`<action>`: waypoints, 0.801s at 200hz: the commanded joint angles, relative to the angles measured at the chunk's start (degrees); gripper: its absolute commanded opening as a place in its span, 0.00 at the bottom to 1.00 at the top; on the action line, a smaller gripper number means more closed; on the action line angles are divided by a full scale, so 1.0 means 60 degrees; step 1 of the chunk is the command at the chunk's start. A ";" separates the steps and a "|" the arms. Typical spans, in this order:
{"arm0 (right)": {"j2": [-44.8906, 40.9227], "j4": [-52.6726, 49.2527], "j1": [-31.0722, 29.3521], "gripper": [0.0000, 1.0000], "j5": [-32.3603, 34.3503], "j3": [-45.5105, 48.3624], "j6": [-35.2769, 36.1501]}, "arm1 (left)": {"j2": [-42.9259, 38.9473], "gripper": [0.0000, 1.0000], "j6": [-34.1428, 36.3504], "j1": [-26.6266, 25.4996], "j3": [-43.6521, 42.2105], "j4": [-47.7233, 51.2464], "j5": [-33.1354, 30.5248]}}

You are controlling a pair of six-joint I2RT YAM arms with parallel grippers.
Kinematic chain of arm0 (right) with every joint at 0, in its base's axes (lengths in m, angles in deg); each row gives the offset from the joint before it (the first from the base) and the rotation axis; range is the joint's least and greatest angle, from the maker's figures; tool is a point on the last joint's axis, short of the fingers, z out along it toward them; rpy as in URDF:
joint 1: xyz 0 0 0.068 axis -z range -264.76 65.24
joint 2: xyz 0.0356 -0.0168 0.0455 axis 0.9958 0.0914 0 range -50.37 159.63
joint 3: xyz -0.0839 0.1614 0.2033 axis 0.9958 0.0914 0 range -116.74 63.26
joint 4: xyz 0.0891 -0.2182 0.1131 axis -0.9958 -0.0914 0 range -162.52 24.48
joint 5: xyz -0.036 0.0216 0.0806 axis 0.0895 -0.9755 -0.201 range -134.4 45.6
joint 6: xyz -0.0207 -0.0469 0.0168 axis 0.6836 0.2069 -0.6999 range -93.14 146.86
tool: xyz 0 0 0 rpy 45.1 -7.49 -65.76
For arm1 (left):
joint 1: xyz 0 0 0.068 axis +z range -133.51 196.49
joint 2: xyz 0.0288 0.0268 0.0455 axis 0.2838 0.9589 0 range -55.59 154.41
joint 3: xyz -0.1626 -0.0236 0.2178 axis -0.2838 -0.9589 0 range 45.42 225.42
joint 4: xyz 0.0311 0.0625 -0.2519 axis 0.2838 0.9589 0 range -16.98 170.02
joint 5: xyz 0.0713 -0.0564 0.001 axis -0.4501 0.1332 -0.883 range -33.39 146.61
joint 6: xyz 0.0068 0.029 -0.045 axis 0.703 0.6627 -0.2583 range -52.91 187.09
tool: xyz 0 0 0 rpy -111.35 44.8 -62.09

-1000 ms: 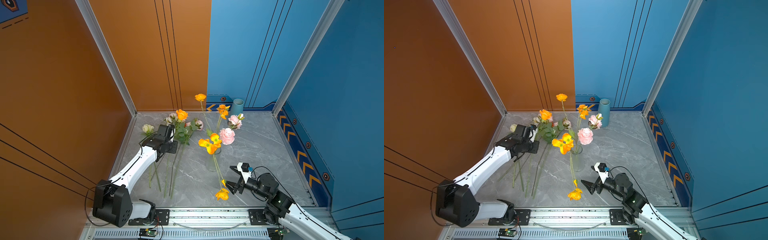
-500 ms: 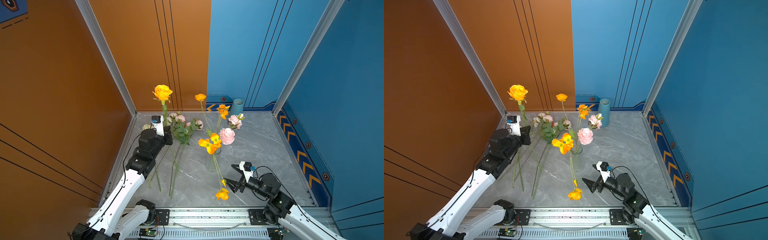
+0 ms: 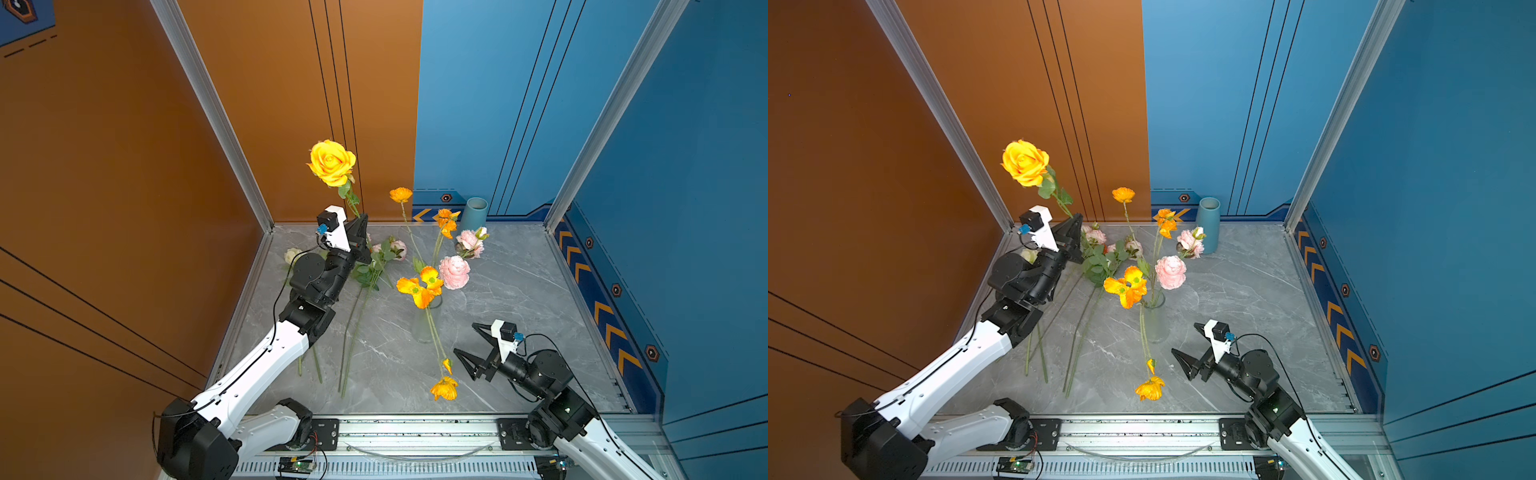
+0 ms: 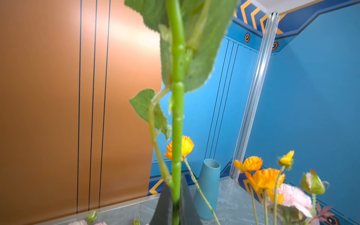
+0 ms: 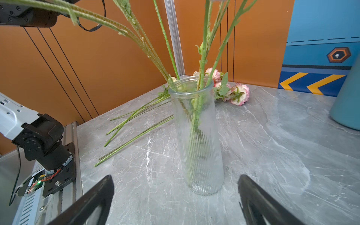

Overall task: Arrange the flowers into the vase
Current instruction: 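Lift the yellow rose upright with the left gripper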

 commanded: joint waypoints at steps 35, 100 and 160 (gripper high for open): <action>-0.0061 0.0395 0.0538 1.00 -0.0988 0.0288 -0.0380 | -0.0254 0.00 0.0621 -0.1009 -0.0373 -0.1988 -0.1334; 0.0338 0.1074 0.0628 1.00 -0.1630 0.0312 -0.0576 | -0.1047 0.00 0.0947 -0.2059 -0.0293 -0.1812 -0.1791; 0.0321 0.1077 0.0642 1.00 -0.1631 0.0321 -0.0635 | -0.1108 0.00 0.0367 -0.2406 -0.0419 -0.1828 -0.1907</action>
